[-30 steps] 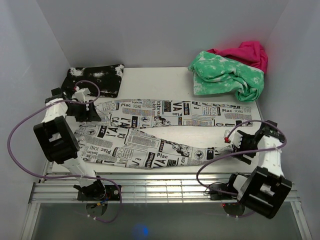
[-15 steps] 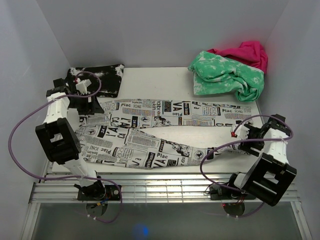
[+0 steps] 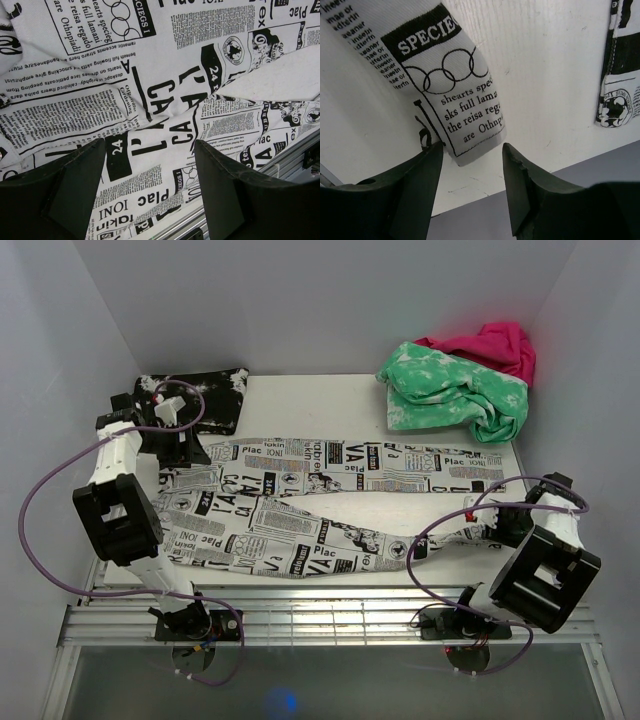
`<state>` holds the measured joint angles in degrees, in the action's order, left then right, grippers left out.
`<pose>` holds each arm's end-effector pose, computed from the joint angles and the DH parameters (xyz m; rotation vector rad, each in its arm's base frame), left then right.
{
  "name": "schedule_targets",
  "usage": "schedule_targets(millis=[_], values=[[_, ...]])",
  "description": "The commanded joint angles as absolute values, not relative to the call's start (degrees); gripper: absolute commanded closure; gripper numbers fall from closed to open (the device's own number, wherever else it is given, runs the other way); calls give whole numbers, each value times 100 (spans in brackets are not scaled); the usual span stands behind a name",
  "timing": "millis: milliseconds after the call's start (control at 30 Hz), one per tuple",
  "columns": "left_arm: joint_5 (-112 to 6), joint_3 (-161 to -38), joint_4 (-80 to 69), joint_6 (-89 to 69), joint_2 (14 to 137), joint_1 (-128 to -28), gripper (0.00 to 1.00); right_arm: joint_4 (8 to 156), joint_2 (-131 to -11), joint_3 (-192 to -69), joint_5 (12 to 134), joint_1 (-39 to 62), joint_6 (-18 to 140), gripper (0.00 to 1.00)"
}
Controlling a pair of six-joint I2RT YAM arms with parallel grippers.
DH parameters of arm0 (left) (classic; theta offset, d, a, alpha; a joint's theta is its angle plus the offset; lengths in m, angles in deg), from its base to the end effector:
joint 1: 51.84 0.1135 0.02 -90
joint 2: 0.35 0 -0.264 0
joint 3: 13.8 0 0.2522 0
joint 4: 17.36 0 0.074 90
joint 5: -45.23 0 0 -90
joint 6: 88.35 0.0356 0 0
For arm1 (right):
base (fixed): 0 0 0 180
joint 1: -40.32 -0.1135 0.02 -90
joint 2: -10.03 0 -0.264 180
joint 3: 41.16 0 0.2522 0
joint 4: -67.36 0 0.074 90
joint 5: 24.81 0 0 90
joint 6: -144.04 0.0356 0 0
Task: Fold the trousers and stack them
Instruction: Flatten the trousers out
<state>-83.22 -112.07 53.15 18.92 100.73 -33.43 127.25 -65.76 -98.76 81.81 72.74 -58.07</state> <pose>0.3409 0.0901 0.2626 0.1058 2.5712 -0.7377 0.1887 -0.1078 0.1849 -1.8261 2.1217 -0.1538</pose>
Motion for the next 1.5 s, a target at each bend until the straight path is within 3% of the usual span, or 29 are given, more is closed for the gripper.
schedule_targets(millis=[0,167,300,433,733,867,1033,1133,1367,1400,1467], values=[[-8361,-11352,5344,1896,10055,-3365,18,12665,-6555,-10071,8145,7398,-6706,44],[-8344,-11369,5344,1905,10116,-3365,18,12639,-6608,-9931,8101,7415,-6926,45],[-8353,-11448,5344,1878,10169,-3365,18,12454,-6652,-9790,8066,7415,-6971,72],[-8353,-11510,5344,1852,10231,-3365,18,12638,-6573,-9991,8127,7477,-6830,92],[-8405,-11492,5230,1870,10248,-3365,19,15596,-6450,-11677,8488,8031,-7032,92],[-8432,-11466,5186,1861,10187,-3373,19,15618,-6546,-11916,8470,7996,-7041,92],[-8344,-11255,4888,1695,10003,-3365,19,15513,-8333,-12767,8399,7144,-5409,92],[-8239,-11150,4738,1615,9906,-3356,19,15609,-9538,-13997,8732,6731,-4240,92],[-7782,-10886,4343,1492,9677,-3347,19,15382,-10870,-15573,8848,6001,-2561,91],[-7721,-10860,4307,1457,9642,-3356,19,15303,-10975,-15686,8866,5966,-2350,68],[-7606,-10859,4298,1422,9616,-3321,18,15284,-10985,-15784,8918,5991,-1954,50]])
